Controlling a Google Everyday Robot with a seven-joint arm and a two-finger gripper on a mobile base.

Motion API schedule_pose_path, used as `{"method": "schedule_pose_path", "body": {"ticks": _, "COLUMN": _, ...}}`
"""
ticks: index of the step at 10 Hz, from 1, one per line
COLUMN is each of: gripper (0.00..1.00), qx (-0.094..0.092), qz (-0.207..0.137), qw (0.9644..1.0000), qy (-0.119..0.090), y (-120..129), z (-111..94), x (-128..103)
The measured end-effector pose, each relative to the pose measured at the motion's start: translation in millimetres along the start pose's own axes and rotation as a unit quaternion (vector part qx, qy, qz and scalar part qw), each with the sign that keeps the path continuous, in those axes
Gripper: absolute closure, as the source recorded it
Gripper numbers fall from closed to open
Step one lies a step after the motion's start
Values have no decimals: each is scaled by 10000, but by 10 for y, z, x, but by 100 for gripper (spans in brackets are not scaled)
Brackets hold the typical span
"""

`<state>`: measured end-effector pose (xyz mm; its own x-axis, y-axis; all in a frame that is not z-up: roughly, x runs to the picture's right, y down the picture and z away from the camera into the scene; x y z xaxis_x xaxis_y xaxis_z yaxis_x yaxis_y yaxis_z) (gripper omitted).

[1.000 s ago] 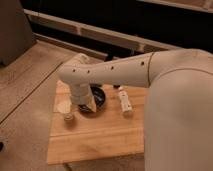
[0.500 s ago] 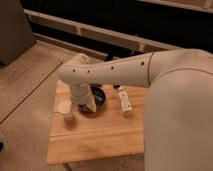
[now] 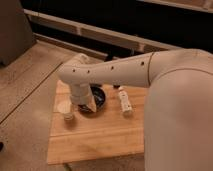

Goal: Place the pepper on the white sponge

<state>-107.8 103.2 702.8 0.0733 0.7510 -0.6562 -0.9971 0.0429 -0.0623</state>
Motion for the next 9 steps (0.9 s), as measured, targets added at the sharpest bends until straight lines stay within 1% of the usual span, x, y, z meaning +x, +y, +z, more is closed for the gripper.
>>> {"method": "schedule_pose_path", "body": {"ticks": 2, "gripper": 35, "qx": 42, "qz": -59, "qw": 10000, "qy": 33, "y": -6, "z": 12, "x": 20}}
{"method": "schedule_pose_path", "body": {"ticks": 4, "gripper": 35, "qx": 82, "qz": -50, "qw": 9997, "qy": 227, "y": 5, "z": 67, "x": 86}}
{"method": "schedule_pose_path", "body": {"ticks": 9, "gripper": 35, "qx": 85, "qz": -20, "qw": 9998, "qy": 203, "y": -10, "z": 55, "x": 67}}
